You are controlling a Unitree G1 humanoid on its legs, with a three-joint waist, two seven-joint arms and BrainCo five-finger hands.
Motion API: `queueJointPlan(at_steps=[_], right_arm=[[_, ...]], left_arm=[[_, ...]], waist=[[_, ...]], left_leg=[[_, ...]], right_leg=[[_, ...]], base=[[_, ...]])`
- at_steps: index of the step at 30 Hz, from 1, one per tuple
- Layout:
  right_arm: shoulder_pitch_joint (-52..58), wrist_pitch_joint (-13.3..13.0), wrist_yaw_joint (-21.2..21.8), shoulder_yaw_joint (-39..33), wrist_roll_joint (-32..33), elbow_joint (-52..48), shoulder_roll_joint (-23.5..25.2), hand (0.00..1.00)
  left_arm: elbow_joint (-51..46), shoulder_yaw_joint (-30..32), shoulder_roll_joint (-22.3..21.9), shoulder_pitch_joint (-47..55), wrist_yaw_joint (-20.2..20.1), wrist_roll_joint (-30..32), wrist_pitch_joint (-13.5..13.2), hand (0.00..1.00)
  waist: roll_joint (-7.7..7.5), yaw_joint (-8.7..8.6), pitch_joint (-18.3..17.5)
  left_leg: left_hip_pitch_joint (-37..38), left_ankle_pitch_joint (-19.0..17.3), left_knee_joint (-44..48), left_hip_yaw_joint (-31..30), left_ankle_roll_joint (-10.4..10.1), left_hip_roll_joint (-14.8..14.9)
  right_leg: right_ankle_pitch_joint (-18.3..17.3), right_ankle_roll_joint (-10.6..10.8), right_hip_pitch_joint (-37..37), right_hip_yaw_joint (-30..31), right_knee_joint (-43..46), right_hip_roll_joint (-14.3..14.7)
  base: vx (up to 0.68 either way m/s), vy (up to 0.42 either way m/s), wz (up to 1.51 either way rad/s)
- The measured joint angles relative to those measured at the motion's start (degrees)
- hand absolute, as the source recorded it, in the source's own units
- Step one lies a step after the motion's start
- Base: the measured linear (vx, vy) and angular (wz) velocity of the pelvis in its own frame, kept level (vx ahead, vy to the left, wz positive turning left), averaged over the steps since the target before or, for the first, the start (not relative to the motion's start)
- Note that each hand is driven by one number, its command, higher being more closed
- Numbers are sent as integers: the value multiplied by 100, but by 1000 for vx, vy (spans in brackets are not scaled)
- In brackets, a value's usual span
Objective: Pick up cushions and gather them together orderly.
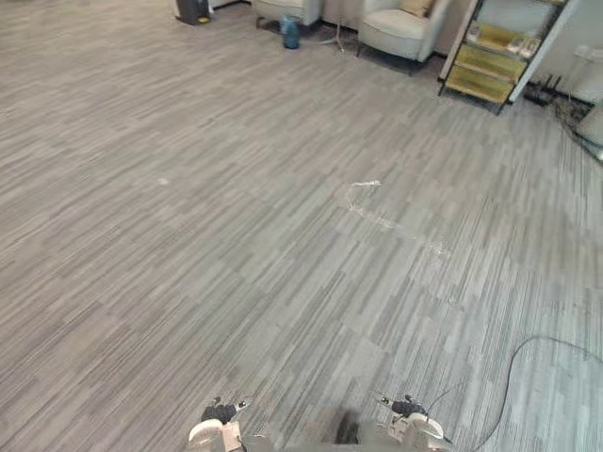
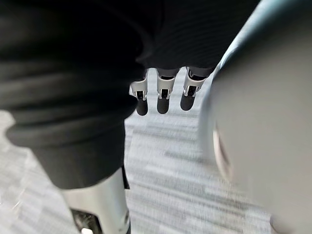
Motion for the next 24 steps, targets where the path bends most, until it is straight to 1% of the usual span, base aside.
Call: queueJointPlan(at_steps=[1, 2, 3, 4, 5, 6, 7, 8, 9, 10, 11, 12, 13, 14, 15, 16, 17, 18, 19, 20, 21, 22, 23, 24], right_arm=[[-31, 7, -6, -78, -1, 82, -211, 0], [-18, 2, -4, -102, 2, 100, -241, 0], [40, 0, -7, -191, 31, 130, -250, 0], [91, 1, -11, -217, 118, 120, -250, 0], [129, 8, -41, -207, 169, 92, -244, 0], [230, 2, -65, -203, 274, -19, -246, 0], [249, 7, -84, -169, 356, -5, -214, 0], [249, 15, -108, -170, 381, 3, -228, 0], [233, 16, -141, -258, 392, 40, -235, 0], [224, 19, -160, -331, 396, 52, -237, 0], [223, 19, -174, -440, 455, 48, -241, 0], [219, 16, -173, -510, 569, 31, -243, 0], [218, 18, -169, -525, 578, 3, -241, 0], [195, 13, -169, -567, 588, -22, -239, 0], [195, 13, -170, -616, 591, -8, -264, 0], [206, 19, -170, -629, 591, 2, -258, 0], [220, 31, -166, -635, 586, 7, -228, 0], [232, 41, -153, -624, 565, -19, -169, 0], [279, 41, -150, -617, 555, -32, -148, 0], [303, 39, -129, -598, 551, -77, -120, 0], [310, 40, -106, -569, 550, -109, -91, 0], [344, 40, -86, -540, 550, -186, -23, 0], [370, 32, -55, -538, 549, -255, 11, 0], [436, 33, -37, -464, 544, -247, -18, 0]], left_arm=[[13, 11, -92, 67, 0, 48, 6, 0], [13, 18, -107, 72, 6, 49, 3, 0], [-20, 28, -117, 99, 5, 50, 4, 0], [-54, 53, -149, 97, -4, 47, 5, 0], [-149, 119, -229, 93, -6, 45, 5, 0], [-213, 142, -270, 151, -4, 42, -4, 0], [-259, 138, -260, 141, -10, 47, -12, 0], [-259, 112, -243, 57, -17, 50, -10, 0], [-298, 89, -247, 15, -17, 47, -9, 0], [-311, 50, -243, 22, -18, 48, -17, 0], [-365, 46, -257, 22, -16, 46, -26, 0], [-417, 54, -277, 39, -7, 51, -27, 0], [-425, 60, -302, 51, -7, 51, -25, 0], [-430, 85, -351, 58, -4, 43, -25, 0], [-426, 76, -347, 67, -1, 44, -23, 0], [-421, 75, -348, 70, -4, 37, -24, 0], [-409, 86, -332, 83, -7, 35, -22, 0], [-401, 99, -330, 83, -7, 44, 3, 0], [-401, 120, -330, 85, -6, 46, 5, 0], [-355, 130, -333, 86, -7, 46, 3, 0], [-332, 112, -319, 87, -9, 45, 5, 0], [-294, 110, -303, 83, -10, 38, 18, 0], [-292, 112, -300, 87, -6, 38, 39, 0], [-278, 112, -298, 83, -7, 36, 64, 0]], waist=[[268, -13, -37], [295, -21, -37], [350, -45, -52], [400, -74, -73], [539, -71, -116], [529, -48, -83], [497, 30, -45], [463, 51, 8], [418, 59, 24], [406, 86, 30], [405, 146, 38], [407, 182, 19], [427, 187, 5], [456, 207, -7], [486, 236, -33], [494, 271, -40], [509, 331, -101], [381, 335, -183], [333, 348, -205], [304, 379, -227], [312, 375, -227], [286, 322, -210], [252, 245, -175], [289, 169, -138]], left_leg=[[127, -82, 172, -368, -141, 207], [78, -123, 384, -426, -208, 244], [-378, -186, 1439, -637, -328, 421], [-745, -66, 2222, -785, -464, 562], [-1196, 394, 3188, -962, -496, 809], [-1509, 921, 3846, -1018, -469, 970], [-1696, 917, 4362, -1018, -440, 1021], [-1921, 630, 4612, -1007, -392, 987], [-2161, 380, 4465, -948, -349, 871], [-2265, 262, 4215, -897, -322, 805], [-2366, 145, 3533, -851, -281, 684], [-2338, 158, 2496, -897, -283, 476], [-2336, 182, 1888, -972, -301, 374], [-2345, 303, 1010, -1162, -297, 225], [-2303, 619, 222, -1407, -306, 89], [-2255, 907, 82, -1521, -285, 36], [-2133, 1173, 134, -1563, -131, -36], [-2028, 889, 219, -1348, -55, -127], [-1933, 816, 225, -1201, -60, -147], [-1699, 663, 202, -999, -6, -162], [-1528, 559, 196, -934, 42, -175], [-1248, 424, 181, -903, 85, -221], [-950, 291, 156, -901, 129, -261], [-661, 174, 121, -872, 153, -235]], right_leg=[[-285, 7, 9, 94, 188, 208], [-414, 26, 42, 133, 163, 258], [-519, 36, 152, 164, 7, 408], [-528, 22, 252, 158, -163, 535], [-526, 15, 487, 123, -467, 758], [-515, -6, 720, 129, -715, 921], [-493, -167, 895, 310, -811, 1021], [-556, -277, 1060, 443, -821, 1052], [-589, -254, 1222, 579, -931, 1059], [-593, -233, 1323, 634, -1033, 1058], [-601, -157, 1477, 761, -1194, 1058], [-603, -94, 1605, 895, -1324, 1046], [-629, -63, 1663, 961, -1385, 1047], [-685, 14, 1732, 1098, -1406, 1046], [-778, 121, 1802, 1214, -1408, 1049], [-821, 179, 1831, 1278, -1372, 1044], [-993, 304, 1905, 1494, -1265, 1002], [-1220, 465, 1874, 1638, -930, 815], [-1325, 550, 1780, 1720, -618, 731], [-1481, 803, 1434, 1822, 344, 637], [-1487, 911, 1147, 1849, 1174, 576], [-1329, 1219, 717, 1803, 2342, 428], [-1297, 1276, 458, 1672, 3109, 272], [-1356, 1122, 301, 1430, 3501, 112]], base=[[242, -201, -54], [210, -194, -64], [167, -136, -34], [220, -167, -46], [249, -142, -54], [268, -128, -77], [280, -89, -83], [324, -89, -80], [311, -87, -62], [253, -63, -59], [259, -4, -63], [272, 24, -61], [355, 78, -57], [377, 126, -50], [385, 144, -54], [437, 174, -70], [451, 169, -71], [478, 164, -72], [464, 154, -71], [347, 137, -66], [402, 178, -56], [398, 157, -17], [491, 145, -1], [480, 79, 3]])
